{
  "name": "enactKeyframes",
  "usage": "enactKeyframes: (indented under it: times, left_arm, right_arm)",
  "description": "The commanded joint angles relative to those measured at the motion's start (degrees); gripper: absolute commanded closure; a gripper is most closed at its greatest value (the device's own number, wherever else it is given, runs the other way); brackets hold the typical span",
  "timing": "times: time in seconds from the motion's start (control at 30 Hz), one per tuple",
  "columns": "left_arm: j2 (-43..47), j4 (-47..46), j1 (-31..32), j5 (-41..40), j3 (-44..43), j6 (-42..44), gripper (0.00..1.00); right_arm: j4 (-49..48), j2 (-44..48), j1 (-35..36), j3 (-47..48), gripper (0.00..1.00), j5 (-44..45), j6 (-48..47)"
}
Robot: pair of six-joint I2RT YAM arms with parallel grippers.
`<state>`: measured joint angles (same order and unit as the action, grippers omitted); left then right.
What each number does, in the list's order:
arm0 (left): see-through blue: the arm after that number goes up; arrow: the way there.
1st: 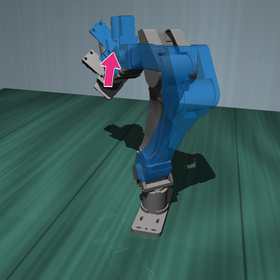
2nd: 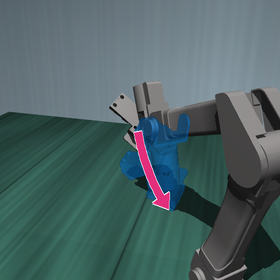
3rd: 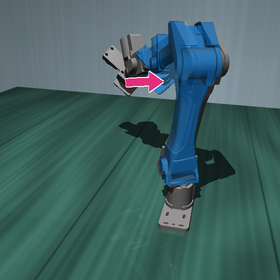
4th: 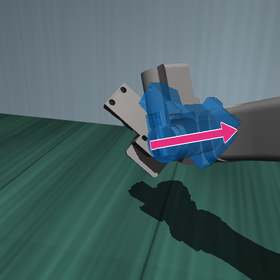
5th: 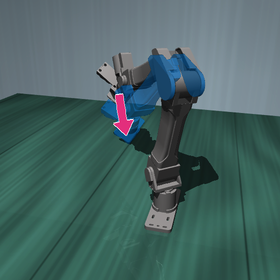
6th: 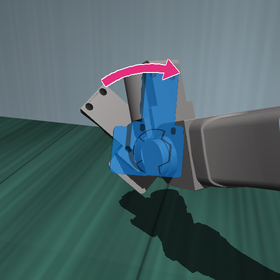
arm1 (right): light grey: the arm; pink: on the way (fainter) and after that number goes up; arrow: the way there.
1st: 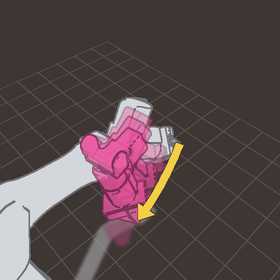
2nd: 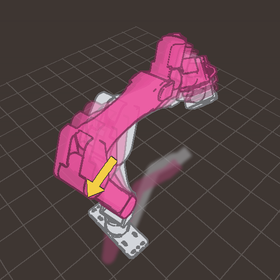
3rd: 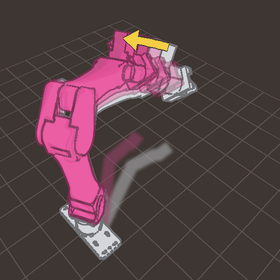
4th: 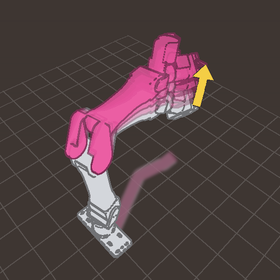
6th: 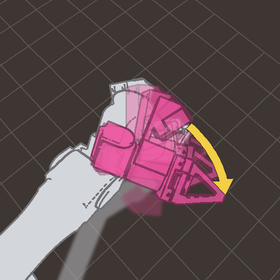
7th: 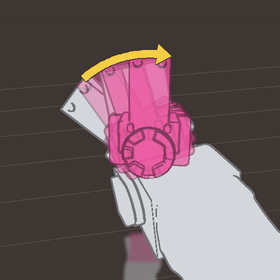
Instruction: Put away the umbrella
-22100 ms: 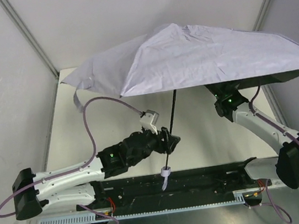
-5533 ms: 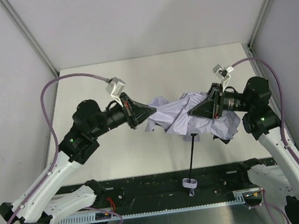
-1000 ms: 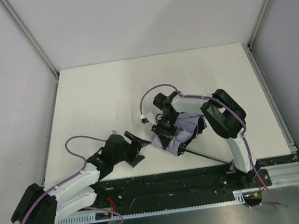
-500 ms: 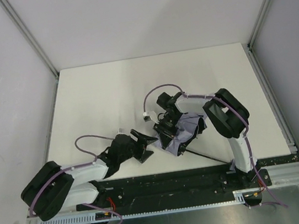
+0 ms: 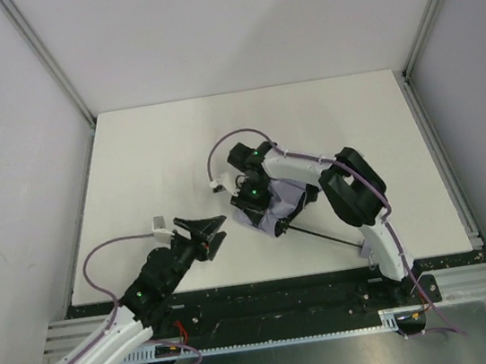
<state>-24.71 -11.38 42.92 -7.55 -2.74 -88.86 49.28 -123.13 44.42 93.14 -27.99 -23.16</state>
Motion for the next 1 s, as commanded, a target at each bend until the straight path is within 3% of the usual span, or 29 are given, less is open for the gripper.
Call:
enactKeyframes:
  times: [0.0,0.17,0.33,0.57,0.8,0.97]
  left_arm:
    - [6.7,14.8,-0.1,-7.7,-2.1,4.6,0.18]
    - [3.9,15.9,-0.1,-7.6,-5.2,5.9,0.17]
    - [-1.4,16.0,-0.6,-10.1,-5.5,-3.0,0.11]
    - [-19.8,15.3,-3.0,-7.3,-11.6,-10.9,0.06]
    - [-34.0,-3.4,-4.6,1.3,-11.6,-11.6,0.06]
    - [-39.2,-8.4,-4.6,4.4,-12.6,-11.0,0.04]
  right_arm:
    - [6.5,-3.8,1.2,13.4,1.0,10.9,-9.1]
    - [12.6,-2.6,0.9,16.9,1.0,8.5,-9.1]
    - [6.8,-2.7,-1.9,10.5,1.0,-1.3,-11.3]
    - [-2.7,-3.8,-2.9,2.5,1.0,-11.0,-12.2]
    - [-3.4,-4.7,-3.5,2.6,1.0,-17.1,-12.8]
    - [-2.7,-5.4,-4.1,3.4,1.0,-19.0,-13.0]
